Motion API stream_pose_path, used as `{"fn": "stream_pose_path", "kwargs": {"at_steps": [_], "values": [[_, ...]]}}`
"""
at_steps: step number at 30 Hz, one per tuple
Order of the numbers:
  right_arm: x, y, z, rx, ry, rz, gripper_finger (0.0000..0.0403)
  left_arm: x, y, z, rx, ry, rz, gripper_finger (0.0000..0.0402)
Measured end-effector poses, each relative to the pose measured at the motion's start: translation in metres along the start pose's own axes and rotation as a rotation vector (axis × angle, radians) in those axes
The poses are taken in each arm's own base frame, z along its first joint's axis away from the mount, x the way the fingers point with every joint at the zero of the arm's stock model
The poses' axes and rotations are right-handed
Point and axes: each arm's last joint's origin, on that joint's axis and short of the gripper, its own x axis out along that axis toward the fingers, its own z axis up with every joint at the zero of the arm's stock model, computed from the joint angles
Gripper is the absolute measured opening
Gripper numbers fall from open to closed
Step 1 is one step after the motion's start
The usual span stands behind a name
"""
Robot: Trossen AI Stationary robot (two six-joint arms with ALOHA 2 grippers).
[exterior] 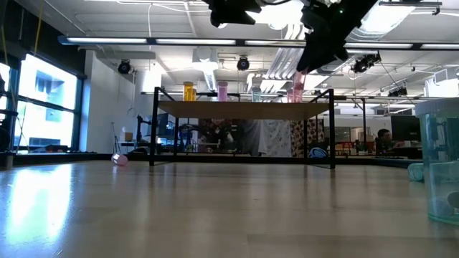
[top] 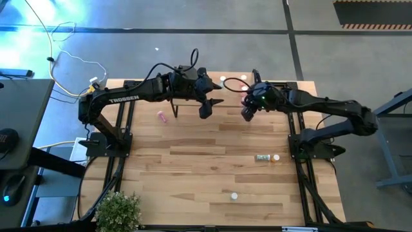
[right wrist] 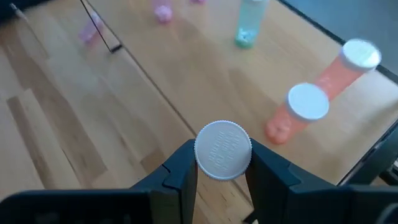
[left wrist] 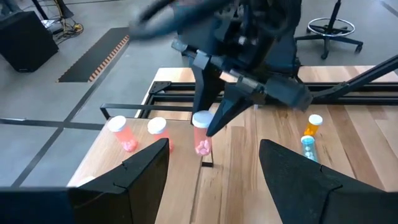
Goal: Pick and place medicine bottles onto shelf by color
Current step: Put the pink medicine bottle on the shelf aligned with the other pink medicine bottles
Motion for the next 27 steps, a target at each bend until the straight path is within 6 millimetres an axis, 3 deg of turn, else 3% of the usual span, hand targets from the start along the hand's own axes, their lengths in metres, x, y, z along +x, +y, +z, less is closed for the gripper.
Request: {"fn": "stream_pose_path", "kwargs": {"at_steps": [6,19,27], "values": [[0.012,0.003,-0.003,-0.034,0.048,-0.01,0.0103,0.0,0.0,0.0,0.0,0.0,0.0,0.0241],[0.012,-0.011,0.001,-0.034,0.064,-0.078,0.0103,0.0,0.0,0.0,0.0,0.002,0.016,0.0241],[0.025,-0.009,0.001,-0.058,0.097,-0.048,0.0103,0.0,0.0,0.0,0.0,0.001,0.016,0.0241]]}}
